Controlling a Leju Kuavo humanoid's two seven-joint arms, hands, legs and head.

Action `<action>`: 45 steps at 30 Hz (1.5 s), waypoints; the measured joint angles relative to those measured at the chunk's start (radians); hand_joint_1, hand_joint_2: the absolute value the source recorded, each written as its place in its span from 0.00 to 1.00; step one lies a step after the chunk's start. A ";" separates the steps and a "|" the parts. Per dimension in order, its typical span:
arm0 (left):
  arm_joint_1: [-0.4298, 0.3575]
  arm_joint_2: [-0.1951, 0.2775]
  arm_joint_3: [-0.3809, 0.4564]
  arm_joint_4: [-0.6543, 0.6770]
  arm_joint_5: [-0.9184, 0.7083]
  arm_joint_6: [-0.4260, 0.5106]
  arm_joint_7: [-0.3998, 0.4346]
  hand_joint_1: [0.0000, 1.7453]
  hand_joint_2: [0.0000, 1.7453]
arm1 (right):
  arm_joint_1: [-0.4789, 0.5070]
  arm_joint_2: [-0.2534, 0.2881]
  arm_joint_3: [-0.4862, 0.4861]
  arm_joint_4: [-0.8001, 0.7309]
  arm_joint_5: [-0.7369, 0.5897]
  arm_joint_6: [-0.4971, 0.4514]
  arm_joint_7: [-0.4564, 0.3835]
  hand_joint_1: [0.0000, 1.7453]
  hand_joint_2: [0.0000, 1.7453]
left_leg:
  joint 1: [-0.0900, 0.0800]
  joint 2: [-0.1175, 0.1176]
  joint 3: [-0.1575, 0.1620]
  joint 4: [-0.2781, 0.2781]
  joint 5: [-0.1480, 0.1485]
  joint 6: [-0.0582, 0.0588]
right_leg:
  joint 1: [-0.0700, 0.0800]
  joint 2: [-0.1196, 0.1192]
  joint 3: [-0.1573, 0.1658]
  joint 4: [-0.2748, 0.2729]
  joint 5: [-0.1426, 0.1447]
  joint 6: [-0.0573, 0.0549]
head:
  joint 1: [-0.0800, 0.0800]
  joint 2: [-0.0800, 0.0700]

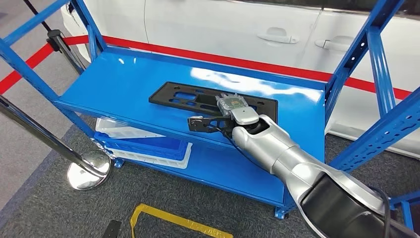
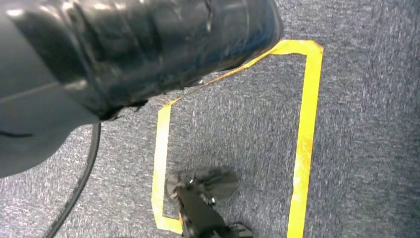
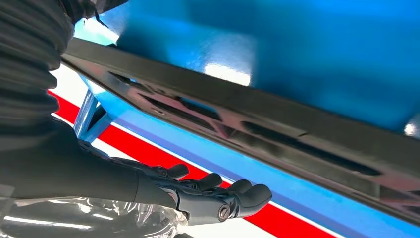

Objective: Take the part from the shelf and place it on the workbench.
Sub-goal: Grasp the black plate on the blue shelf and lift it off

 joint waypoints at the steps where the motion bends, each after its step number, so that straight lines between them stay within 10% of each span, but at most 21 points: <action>1: 0.001 0.000 0.000 0.000 0.000 0.000 0.000 0.00 0.00 | 0.001 0.000 0.002 0.002 0.003 -0.007 0.005 0.00 1.00 | 0.000 0.000 -0.033 0.066 -0.026 -0.002 | 0.002 0.000 0.000 0.000 -0.001 -0.002 | -0.001 0.000; 3: 0.003 0.000 0.000 0.000 0.000 0.000 -0.001 0.00 0.00 | 0.004 -0.001 0.004 0.009 0.010 -0.027 0.016 0.00 1.00 | 0.000 0.000 -0.072 0.133 -0.034 -0.001 | 0.005 0.002 0.001 0.000 -0.002 -0.004 | -0.001 0.000; 7: 0.003 0.000 0.000 0.000 0.000 0.000 -0.003 0.00 0.00 | 0.005 -0.002 0.009 0.017 0.016 -0.051 0.025 0.00 1.00 | -0.008 -0.001 0.022 -0.076 0.078 0.023 | 0.011 0.007 0.008 -0.001 -0.004 -0.004 | 0.000 0.000; 12: 0.002 0.001 -0.001 0.000 0.000 0.001 -0.003 0.00 0.00 | 0.005 -0.006 0.014 0.023 0.016 -0.054 0.025 0.00 1.00 | -0.013 -0.001 0.065 -0.157 0.096 0.040 | 0.011 0.007 0.009 -0.007 -0.004 0.019 | 0.002 0.000; 18: 0.002 -0.001 -0.001 0.000 0.000 0.000 -0.004 0.00 0.00 | 0.011 -0.013 0.018 0.032 0.017 -0.057 0.035 0.00 1.00 | -0.006 0.003 0.076 -0.173 0.104 0.055 | 0.005 0.001 -0.110 0.246 -0.117 0.039 | 0.006 0.000; 24: 0.002 -0.003 -0.008 0.000 -0.009 -0.013 -0.003 0.00 0.00 | 0.015 -0.039 0.020 0.047 0.036 -0.169 0.082 0.00 1.00 | -0.003 -0.001 0.065 -0.139 0.085 0.027 | -0.001 0.000 0.012 0.004 -0.010 0.036 | 0.006 0.000; 28: 0.004 -0.007 -0.016 0.000 -0.016 -0.018 0.000 0.00 0.00 | 0.019 -0.064 0.019 0.060 0.043 -0.209 0.100 0.00 1.00 | 0.000 -0.001 0.056 -0.125 0.074 0.008 | -0.001 0.003 0.014 -0.005 -0.003 0.011 | 0.004 0.000; 32: 0.002 -0.008 -0.022 0.000 -0.018 -0.019 0.000 0.00 0.00 | 0.027 -0.070 0.019 0.068 0.049 -0.214 0.100 0.00 1.00 | 0.001 -0.001 -0.045 0.090 -0.030 -0.003 | -0.002 0.005 0.016 -0.012 0.002 -0.001 | 0.000 0.000; 34: 0.004 -0.008 -0.026 0.000 -0.018 -0.019 0.000 0.00 0.00 | 0.036 -0.072 0.019 0.073 0.049 -0.214 0.100 0.00 1.00 | 0.001 -0.001 -0.068 0.131 -0.026 -0.002 | 0.000 0.005 0.016 -0.012 0.002 -0.002 | 0.000 0.000; 39: 0.001 -0.008 -0.031 0.000 -0.018 -0.019 -0.002 0.00 0.00 | 0.035 -0.075 0.019 0.078 0.050 -0.215 0.101 0.00 1.00 | -0.009 -0.002 0.062 -0.136 0.089 0.024 | 0.004 0.007 0.017 -0.013 0.002 0.007 | 0.000 0.000; 45: 0.001 -0.009 -0.034 0.000 -0.011 -0.016 -0.003 0.00 0.00 | 0.042 -0.086 0.018 0.086 0.062 -0.244 0.127 0.00 1.00 | -0.004 0.001 0.080 -0.178 0.104 0.051 | 0.006 0.002 -0.016 0.056 -0.045 0.036 | 0.005 0.000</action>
